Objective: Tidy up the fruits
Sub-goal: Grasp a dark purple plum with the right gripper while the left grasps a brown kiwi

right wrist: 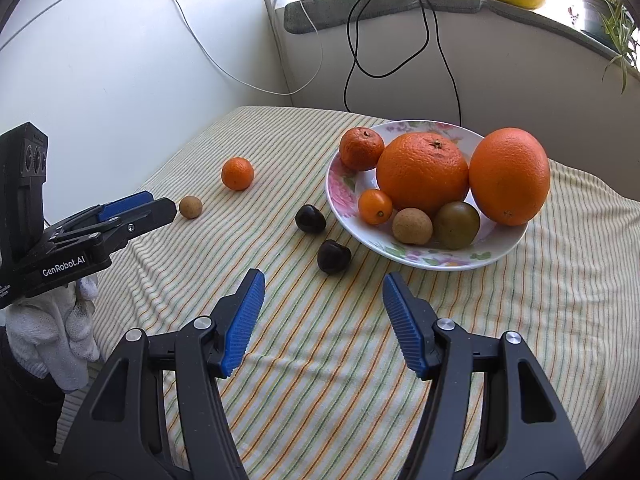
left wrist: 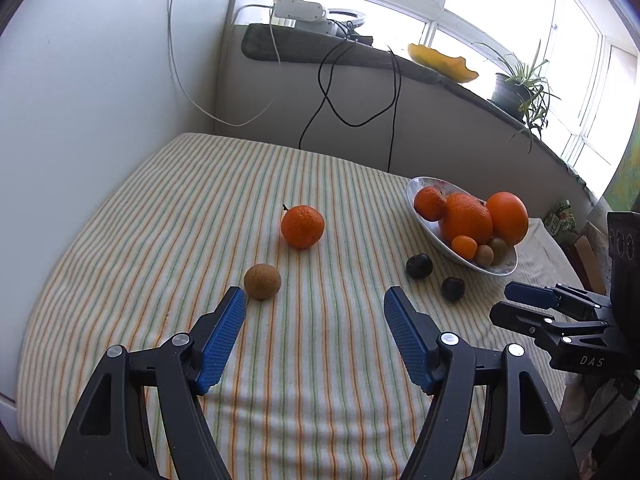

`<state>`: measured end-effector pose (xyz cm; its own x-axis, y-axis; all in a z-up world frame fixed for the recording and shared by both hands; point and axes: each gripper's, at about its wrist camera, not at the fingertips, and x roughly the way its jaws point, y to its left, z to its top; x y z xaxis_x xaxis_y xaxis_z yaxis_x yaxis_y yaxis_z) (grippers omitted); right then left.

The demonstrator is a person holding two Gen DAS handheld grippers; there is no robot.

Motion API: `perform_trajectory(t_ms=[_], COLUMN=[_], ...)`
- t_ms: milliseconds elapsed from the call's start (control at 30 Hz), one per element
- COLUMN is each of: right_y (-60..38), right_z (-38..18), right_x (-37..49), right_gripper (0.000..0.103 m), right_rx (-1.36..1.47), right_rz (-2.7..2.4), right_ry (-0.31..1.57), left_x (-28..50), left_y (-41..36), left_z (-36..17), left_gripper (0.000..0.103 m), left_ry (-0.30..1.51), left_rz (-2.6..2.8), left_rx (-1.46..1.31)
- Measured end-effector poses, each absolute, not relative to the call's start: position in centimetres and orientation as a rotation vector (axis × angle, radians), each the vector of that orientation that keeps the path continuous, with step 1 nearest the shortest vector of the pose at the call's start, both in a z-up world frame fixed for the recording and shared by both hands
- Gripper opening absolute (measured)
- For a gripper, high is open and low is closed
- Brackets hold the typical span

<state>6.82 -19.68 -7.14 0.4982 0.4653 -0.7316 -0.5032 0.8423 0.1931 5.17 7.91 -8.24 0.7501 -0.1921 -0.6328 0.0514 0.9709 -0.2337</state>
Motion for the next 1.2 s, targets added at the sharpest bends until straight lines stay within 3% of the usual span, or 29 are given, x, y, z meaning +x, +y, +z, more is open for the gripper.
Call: perform_trajectory(t_ms=[133, 300, 500, 1200], right_y=[-19.3, -18.4, -17.8, -16.3], right_z=[-7.8, -8.6, -9.3, -10.6], right_x=[7.2, 8.1, 8.9, 11.2], right_gripper=[0.063, 0.050, 0.045, 0.031], right_rx=[-0.049, -0.048, -0.043, -0.040], right_rz=[0.587, 0.586, 0.579, 0.531], right_ry=[0.889, 0.920, 0.944, 0.982], left_x=[5.6, 6.5, 7.3, 9.3], left_y=[8.7, 9.2, 9.9, 10.5], left_z=[-8.8, -9.7, -10.3, -11.0], left_gripper=[0.065, 0.056, 0.047, 0.043], left_ry=[0.727, 0.750, 0.771, 0.811], left_rz=[-0.133, -0.141, -0.142, -0.121], left_rx=[-0.225, -0.246, -0.266, -0.254])
